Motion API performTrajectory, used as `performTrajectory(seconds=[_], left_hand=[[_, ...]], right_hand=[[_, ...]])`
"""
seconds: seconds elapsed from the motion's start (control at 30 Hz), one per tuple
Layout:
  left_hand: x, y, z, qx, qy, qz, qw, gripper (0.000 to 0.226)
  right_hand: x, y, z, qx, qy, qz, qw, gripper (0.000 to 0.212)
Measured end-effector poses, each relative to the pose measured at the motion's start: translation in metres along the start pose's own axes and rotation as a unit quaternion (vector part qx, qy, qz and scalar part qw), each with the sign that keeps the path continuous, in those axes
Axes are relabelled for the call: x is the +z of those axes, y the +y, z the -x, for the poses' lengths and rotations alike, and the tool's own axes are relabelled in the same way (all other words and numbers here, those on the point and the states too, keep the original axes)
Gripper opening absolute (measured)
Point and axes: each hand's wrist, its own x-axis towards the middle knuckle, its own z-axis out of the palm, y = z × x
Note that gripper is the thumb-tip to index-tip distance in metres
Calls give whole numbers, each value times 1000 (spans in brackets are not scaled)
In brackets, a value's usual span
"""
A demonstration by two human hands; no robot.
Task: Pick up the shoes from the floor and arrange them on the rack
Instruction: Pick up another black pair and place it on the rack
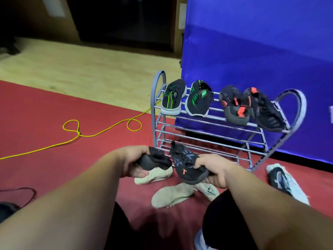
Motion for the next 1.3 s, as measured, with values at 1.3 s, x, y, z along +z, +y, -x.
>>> performTrajectory(seconds=[1.3], left_hand=[[61,74,-184,66,3,270,961,61]], right_hand=[[-11,-48,-171,-90,122,-224,963,44]])
